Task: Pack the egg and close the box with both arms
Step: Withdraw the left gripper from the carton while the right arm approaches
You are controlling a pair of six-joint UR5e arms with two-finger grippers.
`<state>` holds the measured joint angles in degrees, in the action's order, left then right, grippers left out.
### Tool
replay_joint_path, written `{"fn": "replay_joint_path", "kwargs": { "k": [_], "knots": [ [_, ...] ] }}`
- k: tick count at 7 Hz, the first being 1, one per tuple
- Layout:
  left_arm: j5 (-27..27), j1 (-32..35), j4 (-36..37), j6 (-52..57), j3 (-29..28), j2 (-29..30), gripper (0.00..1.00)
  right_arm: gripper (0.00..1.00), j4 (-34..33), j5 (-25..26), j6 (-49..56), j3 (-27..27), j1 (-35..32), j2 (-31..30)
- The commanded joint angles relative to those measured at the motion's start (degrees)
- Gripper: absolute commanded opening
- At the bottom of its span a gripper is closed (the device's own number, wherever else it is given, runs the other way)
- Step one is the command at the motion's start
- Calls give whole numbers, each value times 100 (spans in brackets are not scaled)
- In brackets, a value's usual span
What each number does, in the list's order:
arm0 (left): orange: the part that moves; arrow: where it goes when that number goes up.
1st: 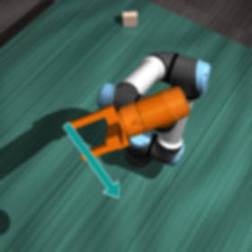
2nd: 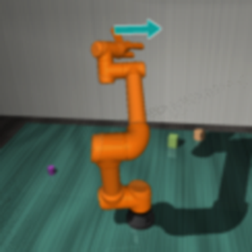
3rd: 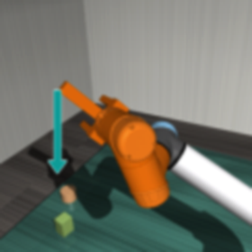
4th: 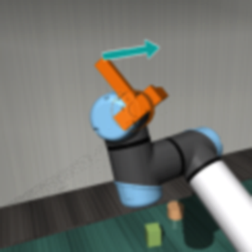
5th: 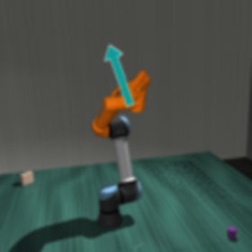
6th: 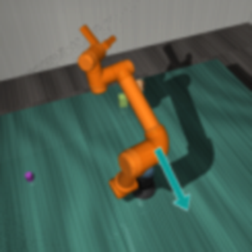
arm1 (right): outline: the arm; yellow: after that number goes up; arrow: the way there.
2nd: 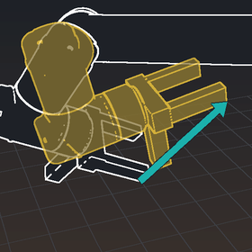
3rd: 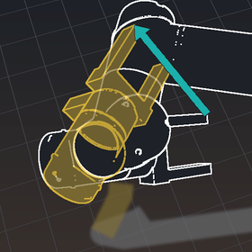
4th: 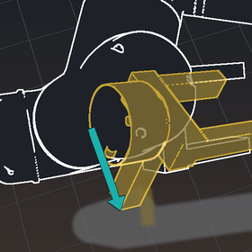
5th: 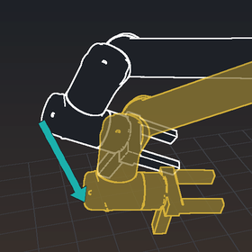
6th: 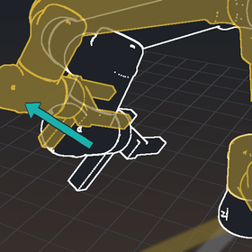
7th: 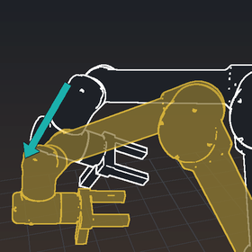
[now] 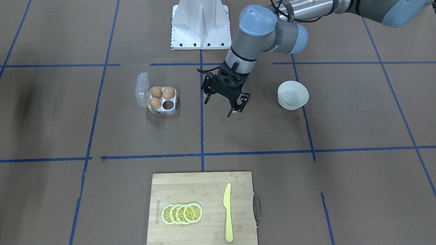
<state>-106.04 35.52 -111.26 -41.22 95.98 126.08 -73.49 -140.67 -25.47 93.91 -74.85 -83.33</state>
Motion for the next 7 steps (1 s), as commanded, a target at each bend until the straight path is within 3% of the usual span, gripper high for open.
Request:
{"fn": "replay_joint_path", "kwargs": {
  "k": [1, 2, 3, 7],
  "knots": [
    [-661, 839, -1, 865, 123, -635, 88, 100, 36, 75, -1314, 766, 705, -104],
    [-908, 1217, -1, 1313, 166, -907, 88, 64, 428, 475, -2130, 1091, 1135, -226],
    [-1128, 1473, -10, 1553, 254, -1145, 88, 1, 1015, 871, -3025, 1216, 1661, -323],
    [-1314, 1898, -10, 1986, 281, -1385, 90, 0, 1135, 2077, -4236, 1279, 3219, 166]
  ]
}}
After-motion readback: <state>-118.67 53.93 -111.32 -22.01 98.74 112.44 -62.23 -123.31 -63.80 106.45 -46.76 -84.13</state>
